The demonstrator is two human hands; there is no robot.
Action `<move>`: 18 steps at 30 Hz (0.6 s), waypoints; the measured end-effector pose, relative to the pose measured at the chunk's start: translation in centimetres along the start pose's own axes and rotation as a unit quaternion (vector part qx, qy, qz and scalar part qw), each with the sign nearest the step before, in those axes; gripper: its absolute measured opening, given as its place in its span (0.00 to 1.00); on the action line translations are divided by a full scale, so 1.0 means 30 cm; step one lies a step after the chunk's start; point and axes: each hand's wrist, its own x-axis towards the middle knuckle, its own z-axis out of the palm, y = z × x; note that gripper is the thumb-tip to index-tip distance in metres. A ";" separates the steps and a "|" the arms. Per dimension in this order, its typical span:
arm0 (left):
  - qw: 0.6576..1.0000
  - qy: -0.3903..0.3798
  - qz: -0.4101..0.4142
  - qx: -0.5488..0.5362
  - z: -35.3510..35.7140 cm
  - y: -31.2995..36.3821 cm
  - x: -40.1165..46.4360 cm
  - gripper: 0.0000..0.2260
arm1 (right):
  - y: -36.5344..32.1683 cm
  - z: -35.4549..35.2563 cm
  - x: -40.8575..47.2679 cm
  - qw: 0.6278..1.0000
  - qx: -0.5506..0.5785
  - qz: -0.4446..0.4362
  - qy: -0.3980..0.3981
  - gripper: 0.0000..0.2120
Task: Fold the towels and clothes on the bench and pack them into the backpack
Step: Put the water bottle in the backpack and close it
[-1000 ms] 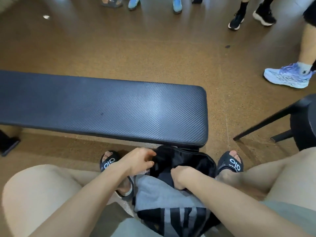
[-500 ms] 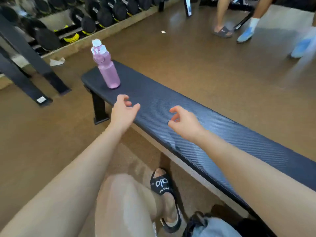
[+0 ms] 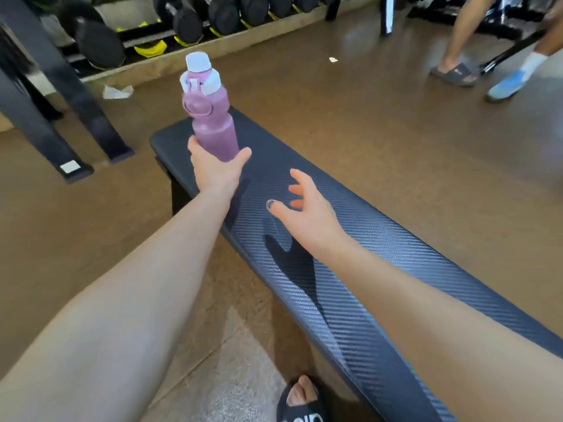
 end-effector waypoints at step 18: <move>0.944 -0.299 0.126 0.051 -0.247 0.046 -0.873 0.30 | -0.083 -0.185 -0.659 0.988 0.100 -0.035 0.111 0.46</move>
